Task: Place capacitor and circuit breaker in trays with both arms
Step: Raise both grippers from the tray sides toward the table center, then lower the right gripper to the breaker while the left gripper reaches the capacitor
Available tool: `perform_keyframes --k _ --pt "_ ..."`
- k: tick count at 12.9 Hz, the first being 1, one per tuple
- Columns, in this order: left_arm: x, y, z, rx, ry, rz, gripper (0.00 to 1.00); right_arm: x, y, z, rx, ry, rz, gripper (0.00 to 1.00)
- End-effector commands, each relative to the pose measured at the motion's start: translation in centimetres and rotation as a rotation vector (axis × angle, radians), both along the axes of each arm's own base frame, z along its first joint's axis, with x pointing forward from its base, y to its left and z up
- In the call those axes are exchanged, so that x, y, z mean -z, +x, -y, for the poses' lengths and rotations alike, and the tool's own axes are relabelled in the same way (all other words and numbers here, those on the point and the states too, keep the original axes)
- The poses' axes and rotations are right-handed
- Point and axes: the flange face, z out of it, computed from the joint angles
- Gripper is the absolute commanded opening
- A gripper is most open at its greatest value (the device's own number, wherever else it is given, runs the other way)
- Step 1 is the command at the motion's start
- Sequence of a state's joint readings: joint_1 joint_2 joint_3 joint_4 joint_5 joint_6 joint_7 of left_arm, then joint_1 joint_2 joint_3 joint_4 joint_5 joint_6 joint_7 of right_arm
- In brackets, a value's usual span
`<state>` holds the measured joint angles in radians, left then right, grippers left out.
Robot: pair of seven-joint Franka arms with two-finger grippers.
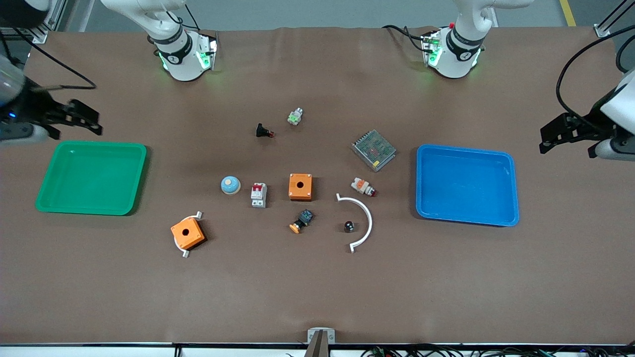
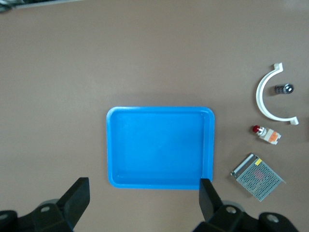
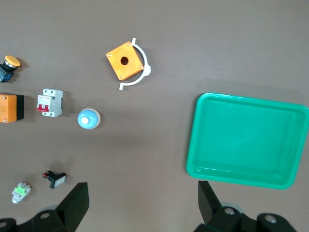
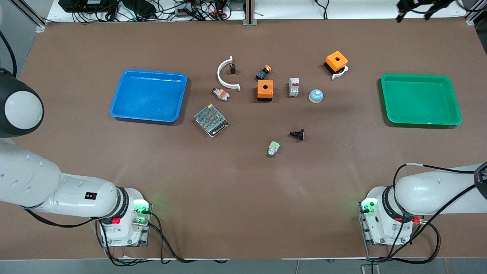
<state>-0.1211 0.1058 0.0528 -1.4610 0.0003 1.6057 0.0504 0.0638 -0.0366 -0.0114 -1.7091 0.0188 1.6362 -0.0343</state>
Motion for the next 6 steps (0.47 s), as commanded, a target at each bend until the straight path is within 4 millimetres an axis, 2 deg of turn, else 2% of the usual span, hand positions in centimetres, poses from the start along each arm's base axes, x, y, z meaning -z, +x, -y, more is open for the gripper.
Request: perform_keyframes --k 1,3,4,5,6 --pt "4.4 1.4 1.3 0.025 -0.012 -0.083 1.0 3.7 1.9 -4.8 0.027 -0.014 -0.027 1.0" --pt "7.9 2.3 5.0 0.058 0.0 -0.139 1.0 8.7 3.3 -10.1 0.034 -0.028 -0.057 1.0" --pt "10.0 2.8 7.3 0.061 0.013 -0.166 1.0 11.4 3.8 -12.9 0.028 -0.035 -0.065 1.0" --pt "12.9 3.0 10.9 0.036 0.028 -0.205 1.0 14.1 4.3 -15.8 0.051 -0.041 -0.061 1.0" --pt "15.1 3.5 13.1 -0.011 0.041 -0.218 1.0 16.4 4.5 -18.1 0.062 -0.046 -0.061 1.0"
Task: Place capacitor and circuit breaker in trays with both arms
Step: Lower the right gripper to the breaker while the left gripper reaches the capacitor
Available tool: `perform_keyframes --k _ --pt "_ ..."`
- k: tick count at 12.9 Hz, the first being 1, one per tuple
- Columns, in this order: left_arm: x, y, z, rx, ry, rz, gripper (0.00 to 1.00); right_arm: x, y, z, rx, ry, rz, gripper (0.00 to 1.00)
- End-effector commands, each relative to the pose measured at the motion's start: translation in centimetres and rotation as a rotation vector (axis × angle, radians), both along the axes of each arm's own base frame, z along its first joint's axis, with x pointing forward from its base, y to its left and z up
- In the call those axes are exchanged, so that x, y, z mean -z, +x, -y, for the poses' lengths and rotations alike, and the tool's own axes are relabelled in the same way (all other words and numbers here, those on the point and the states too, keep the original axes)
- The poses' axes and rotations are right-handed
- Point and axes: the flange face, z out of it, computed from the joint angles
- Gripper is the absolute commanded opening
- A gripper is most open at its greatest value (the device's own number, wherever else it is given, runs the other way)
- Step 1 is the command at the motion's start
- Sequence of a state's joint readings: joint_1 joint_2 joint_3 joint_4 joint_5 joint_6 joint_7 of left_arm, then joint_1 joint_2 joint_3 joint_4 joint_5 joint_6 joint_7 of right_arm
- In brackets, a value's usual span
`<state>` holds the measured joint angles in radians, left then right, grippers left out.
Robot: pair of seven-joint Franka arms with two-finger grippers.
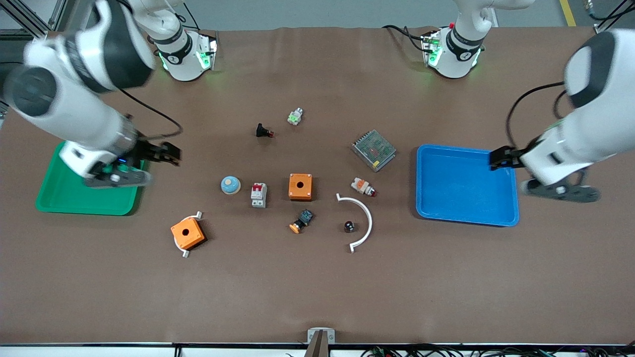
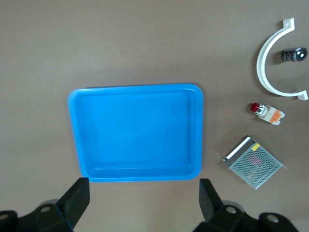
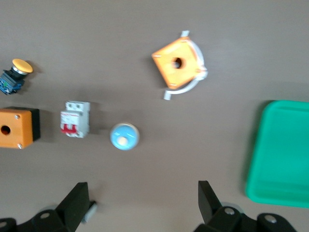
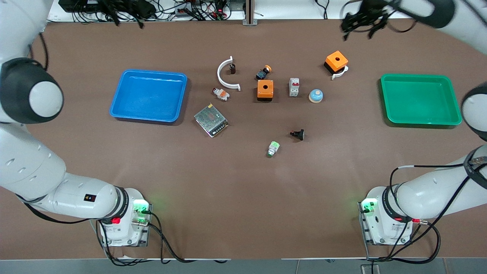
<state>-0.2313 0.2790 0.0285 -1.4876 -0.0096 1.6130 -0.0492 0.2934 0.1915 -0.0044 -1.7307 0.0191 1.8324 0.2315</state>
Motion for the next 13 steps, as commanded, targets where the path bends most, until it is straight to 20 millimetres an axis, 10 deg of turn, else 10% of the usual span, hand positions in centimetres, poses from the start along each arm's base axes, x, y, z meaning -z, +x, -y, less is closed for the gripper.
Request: perform_keyframes --k 1,7,13 --pt "5.3 1.5 6.9 -0.061 0.033 -0.026 1.0 5.9 0.8 -5.6 0.024 -0.02 -0.002 0.99" --pt "15.0 2.7 20.4 -0.178 -0.024 0.157 1.0 15.3 0.0 -13.4 -0.019 0.001 0.013 0.94" --pt "22.4 1.4 28.1 -0.266 -0.149 0.24 1.0 21.4 -0.5 -15.8 -0.05 0.009 0.028 0.85"
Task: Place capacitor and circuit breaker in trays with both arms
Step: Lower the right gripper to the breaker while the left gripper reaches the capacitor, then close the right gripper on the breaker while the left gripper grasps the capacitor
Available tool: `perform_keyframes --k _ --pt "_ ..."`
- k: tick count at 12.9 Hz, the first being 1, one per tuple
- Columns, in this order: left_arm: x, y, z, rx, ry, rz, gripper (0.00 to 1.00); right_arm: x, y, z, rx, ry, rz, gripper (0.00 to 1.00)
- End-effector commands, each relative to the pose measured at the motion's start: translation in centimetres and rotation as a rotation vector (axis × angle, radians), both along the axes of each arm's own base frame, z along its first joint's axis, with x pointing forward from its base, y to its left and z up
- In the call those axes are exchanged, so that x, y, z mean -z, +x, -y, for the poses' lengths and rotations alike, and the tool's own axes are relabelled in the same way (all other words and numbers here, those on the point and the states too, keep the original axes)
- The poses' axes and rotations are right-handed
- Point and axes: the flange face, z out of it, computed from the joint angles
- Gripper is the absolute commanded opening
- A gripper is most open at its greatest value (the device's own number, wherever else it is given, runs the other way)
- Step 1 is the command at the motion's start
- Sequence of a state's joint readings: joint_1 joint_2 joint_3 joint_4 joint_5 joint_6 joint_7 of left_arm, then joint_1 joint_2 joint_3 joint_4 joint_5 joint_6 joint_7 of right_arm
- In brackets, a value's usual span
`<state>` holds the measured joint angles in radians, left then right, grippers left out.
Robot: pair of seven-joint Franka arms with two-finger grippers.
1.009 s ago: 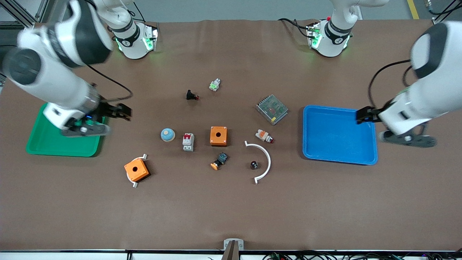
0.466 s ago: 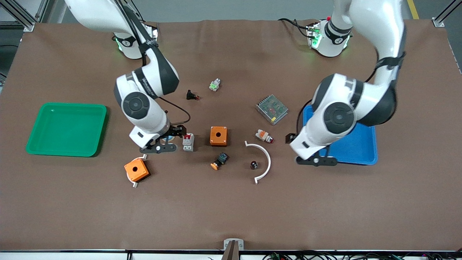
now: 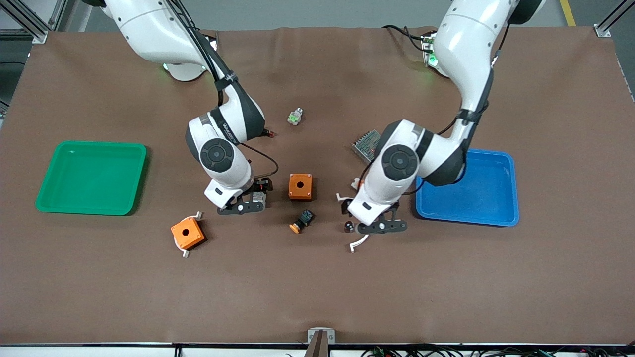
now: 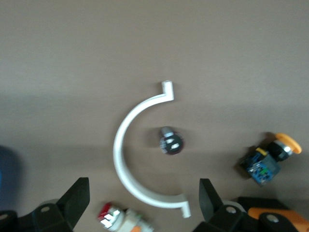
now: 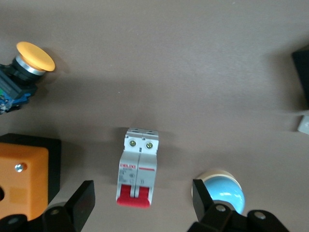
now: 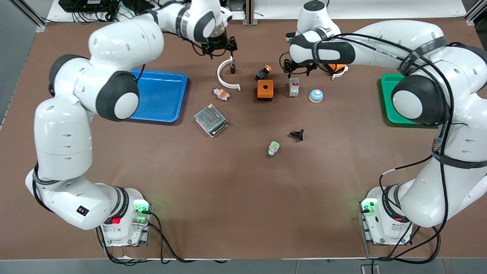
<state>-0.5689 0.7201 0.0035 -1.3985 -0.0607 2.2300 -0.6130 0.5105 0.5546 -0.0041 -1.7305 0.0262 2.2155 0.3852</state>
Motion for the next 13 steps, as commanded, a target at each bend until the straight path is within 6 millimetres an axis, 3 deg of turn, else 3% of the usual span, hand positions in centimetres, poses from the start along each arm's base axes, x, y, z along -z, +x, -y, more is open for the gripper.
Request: perform_keyframes --k 1,3,7,13 --pt "2.5 1.1 1.6 -0.03 -0.046 0.058 1.0 1.7 0.1 -1.3 0.002 0.016 0.013 0.83" --pt "5.4 1.3 2.1 -0.044 -0.045 0.059 1.0 2.5 0.0 -1.4 -0.001 0.014 0.012 0.75" --pt "8.5 1.2 2.1 -0.042 -0.041 0.063 0.99 3.7 -0.4 -1.7 -0.017 0.001 0.002 0.58" --pt "9.2 1.1 2.7 -0.048 -0.063 0.098 0.86 3.6 0.0 -0.7 -0.014 -0.008 -0.012 0.26"
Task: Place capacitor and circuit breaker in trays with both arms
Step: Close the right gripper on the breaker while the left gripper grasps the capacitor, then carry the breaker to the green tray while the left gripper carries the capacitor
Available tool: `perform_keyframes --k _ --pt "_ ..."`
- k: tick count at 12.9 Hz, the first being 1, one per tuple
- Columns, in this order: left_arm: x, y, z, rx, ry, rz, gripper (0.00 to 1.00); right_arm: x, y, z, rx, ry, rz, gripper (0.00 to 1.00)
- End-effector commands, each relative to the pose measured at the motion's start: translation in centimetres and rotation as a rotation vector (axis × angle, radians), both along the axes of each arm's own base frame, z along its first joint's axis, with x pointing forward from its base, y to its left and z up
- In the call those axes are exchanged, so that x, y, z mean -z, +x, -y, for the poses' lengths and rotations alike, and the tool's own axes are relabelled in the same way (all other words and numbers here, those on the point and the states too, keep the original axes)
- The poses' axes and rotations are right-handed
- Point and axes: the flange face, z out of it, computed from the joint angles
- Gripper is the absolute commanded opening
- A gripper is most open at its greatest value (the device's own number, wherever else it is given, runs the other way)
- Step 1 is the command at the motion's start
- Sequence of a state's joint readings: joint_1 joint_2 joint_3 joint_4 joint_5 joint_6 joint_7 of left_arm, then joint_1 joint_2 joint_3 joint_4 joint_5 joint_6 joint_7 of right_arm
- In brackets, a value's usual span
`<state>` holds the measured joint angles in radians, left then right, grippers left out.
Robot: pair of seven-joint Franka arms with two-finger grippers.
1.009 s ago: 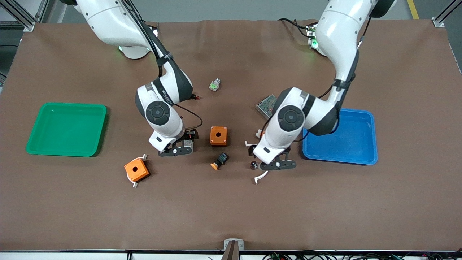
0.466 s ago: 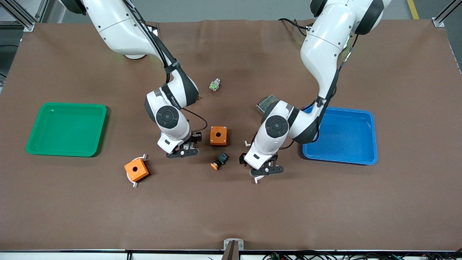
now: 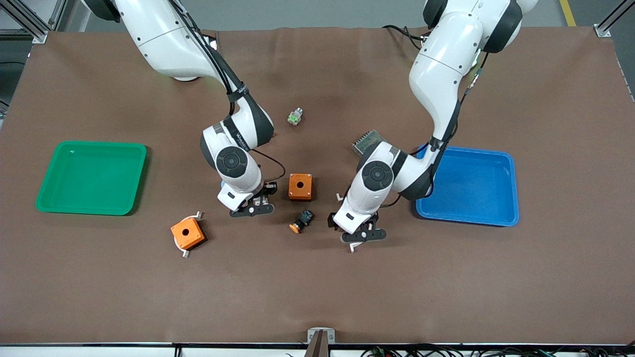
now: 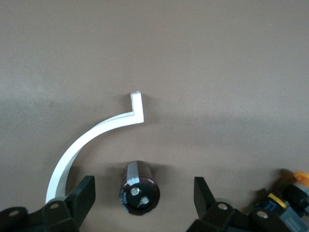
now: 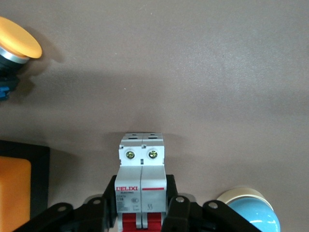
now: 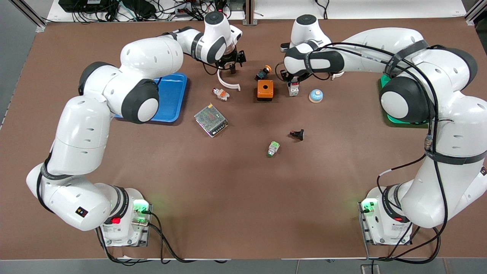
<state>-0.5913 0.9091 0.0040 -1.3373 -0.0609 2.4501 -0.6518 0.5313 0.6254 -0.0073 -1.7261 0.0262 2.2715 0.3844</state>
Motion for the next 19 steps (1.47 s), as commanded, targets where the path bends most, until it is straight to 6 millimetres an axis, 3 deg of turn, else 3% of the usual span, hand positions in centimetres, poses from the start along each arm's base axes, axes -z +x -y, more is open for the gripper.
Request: perform_keyframes --k 1,3,5,9,10,12,15,17,19 --pt "0.2 0.3 0.5 -0.022 -0.016 0.018 0.78 -1.5 0.6 0.7 0.009 -0.008 -0.018 0.19" --pt "0.2 0.2 0.6 -0.02 -0.016 0.017 0.64 -6.8 2.1 3.5 0.037 -0.022 -0.05 0.08" --pt "0.2 0.0 0.9 -0.017 -0.015 0.017 0.52 -11.7 3.1 7.4 0.0 -0.011 -0.06 0.07" --pt "-0.3 0.1 0.8 -0.025 -0.02 0.016 0.18 -17.8 3.6 15.5 -0.027 -0.003 -0.053 0.04" --pt "-0.9 0.1 1.0 -0.048 -0.026 0.012 0.05 -18.8 3.6 18.1 -0.059 -0.011 -0.045 0.03" --pt "-4.0 0.8 -0.1 -0.097 -0.025 0.001 0.0 -19.8 3.1 23.6 -0.122 -0.014 -0.047 0.03" --pt "-9.3 2.6 -4.7 -0.139 0.007 -0.044 0.0 -19.3 2.6 30.8 -0.184 0.008 -0.057 0.03" --pt "-11.4 2.8 -8.0 -0.118 0.055 -0.113 0.0 -17.5 2.2 35.9 -0.222 0.023 -0.052 0.03" --pt "-12.4 1.9 -11.5 -0.082 0.08 -0.15 0.0 -15.0 1.1 39.4 -0.25 0.031 -0.037 0.03"
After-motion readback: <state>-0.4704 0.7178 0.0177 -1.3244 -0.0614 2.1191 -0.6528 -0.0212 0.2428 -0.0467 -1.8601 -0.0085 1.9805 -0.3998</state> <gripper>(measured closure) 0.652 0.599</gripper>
